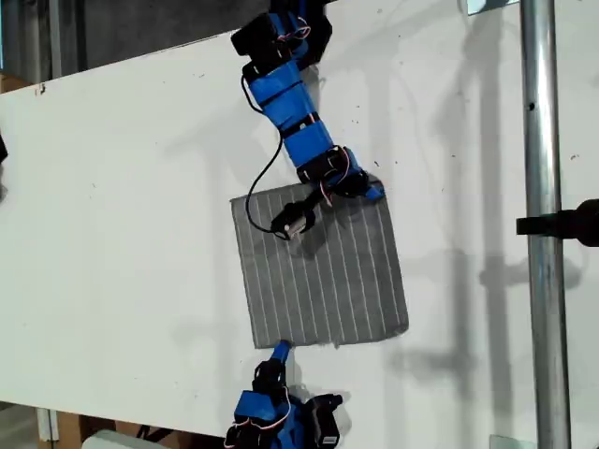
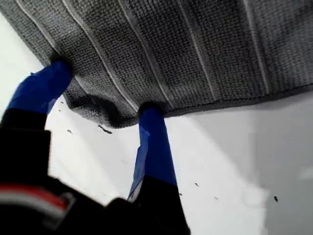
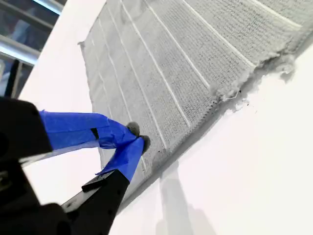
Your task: Grasp corners of a towel and fold twice.
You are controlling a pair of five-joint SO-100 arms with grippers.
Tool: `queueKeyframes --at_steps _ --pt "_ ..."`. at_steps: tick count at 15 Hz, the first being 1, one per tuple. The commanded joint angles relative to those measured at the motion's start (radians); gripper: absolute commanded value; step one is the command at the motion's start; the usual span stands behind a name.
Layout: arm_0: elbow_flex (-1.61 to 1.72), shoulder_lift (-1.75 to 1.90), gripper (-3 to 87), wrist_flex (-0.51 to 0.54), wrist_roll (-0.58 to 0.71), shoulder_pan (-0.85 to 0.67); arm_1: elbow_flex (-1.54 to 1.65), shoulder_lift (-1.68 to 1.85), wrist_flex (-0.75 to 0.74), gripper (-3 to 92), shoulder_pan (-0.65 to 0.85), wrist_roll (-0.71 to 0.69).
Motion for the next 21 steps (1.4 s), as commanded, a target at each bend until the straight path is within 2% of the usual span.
queueKeyframes --at_steps 1,4,6,7,9,13,15,17,19,21 --pt "0.003 0.005 -2.7 -0.015 -0.002 -0.008 -0.06 -0.032 -0.038 7.5 0.028 -0.014" --pt "0.003 0.005 -2.7 -0.023 -0.064 -0.012 -0.063 -0.038 -0.075 -0.1 0.035 -0.025" --pt "-0.052 0.003 -2.9 -0.133 -0.115 0.049 -0.063 -0.032 -0.083 -0.1 0.038 -0.034" --pt "-0.143 -0.021 -2.9 -0.12 -0.158 0.061 -0.063 -0.031 -0.087 -0.1 0.04 -0.037" --pt "-0.396 -0.291 -2.9 -0.058 -0.192 0.101 -0.063 -0.029 -0.1 -0.1 0.049 -0.049" --pt "-0.839 -0.951 -2.9 -0.046 -0.137 0.307 -0.077 -0.028 -0.101 -0.1 0.067 -0.067" --pt "-1.083 -1.247 -2.9 -0.028 -0.028 0.433 -0.083 -0.028 -0.103 -0.1 0.075 -0.071" --pt "-1.378 -1.536 -2.9 0.077 0.058 0.532 -0.089 -0.025 -0.1 -0.1 0.08 -0.075" --pt "-1.677 -1.807 -2.9 0.199 0.08 0.595 -0.091 -0.02 -0.098 -0.1 0.081 -0.075" --pt "-1.841 -1.939 -2.9 0.192 0.058 0.621 -0.091 -0.02 -0.094 -0.1 0.08 -0.077"
